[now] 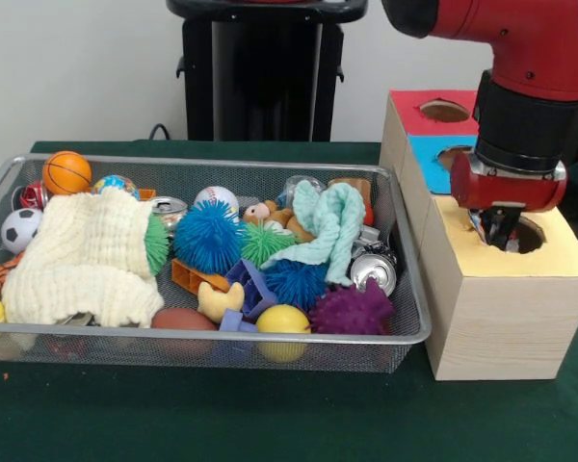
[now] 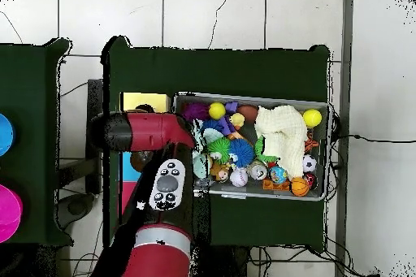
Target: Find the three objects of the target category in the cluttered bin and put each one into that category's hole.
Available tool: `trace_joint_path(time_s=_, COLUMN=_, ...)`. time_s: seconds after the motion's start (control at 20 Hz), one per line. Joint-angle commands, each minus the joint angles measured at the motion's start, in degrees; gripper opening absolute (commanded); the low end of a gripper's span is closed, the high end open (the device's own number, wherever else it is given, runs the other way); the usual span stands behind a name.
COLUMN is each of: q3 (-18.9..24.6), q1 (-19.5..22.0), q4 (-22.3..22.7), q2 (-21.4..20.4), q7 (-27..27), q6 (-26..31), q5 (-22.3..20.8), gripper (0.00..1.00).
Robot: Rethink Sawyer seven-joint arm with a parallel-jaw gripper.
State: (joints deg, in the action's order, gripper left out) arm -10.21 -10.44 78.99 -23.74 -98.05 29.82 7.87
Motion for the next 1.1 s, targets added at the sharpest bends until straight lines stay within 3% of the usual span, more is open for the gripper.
trace_joint_path(time_s=0.05, q3=-4.74, q1=-0.96, q4=8.38, q2=3.86, q7=-15.2, q6=22.13, q5=-0.31, gripper=0.0)
trace_joint_path(time_s=0.2, q3=-5.68, q1=-2.18, q4=8.82, q2=2.16, q7=-14.45, q6=23.0, q5=-0.48, gripper=0.0)
trace_joint_path(time_s=0.4, q3=-4.81, q1=-1.75, q4=10.18, q2=1.47, q7=-12.11, q6=19.39, q5=-0.01, gripper=0.0)
trace_joint_path(time_s=0.45, q3=-4.37, q1=-1.49, q4=10.53, q2=1.33, q7=-10.9, q6=18.01, q5=0.03, gripper=1.0)
trace_joint_path(time_s=0.6, q3=-2.73, q1=-0.52, q4=13.13, q2=-0.07, q7=-9.31, q6=11.84, q5=0.09, gripper=1.0)
trace_joint_path(time_s=0.9, q3=-1.66, q1=0.04, q4=14.16, q2=-0.9, q7=-7.56, q6=11.0, q5=0.06, gripper=1.0)
trace_joint_path(time_s=1.1, q3=-2.73, q1=-0.89, q4=14.14, q2=-1.41, q7=-9.33, q6=9.49, q5=0.42, gripper=1.0)
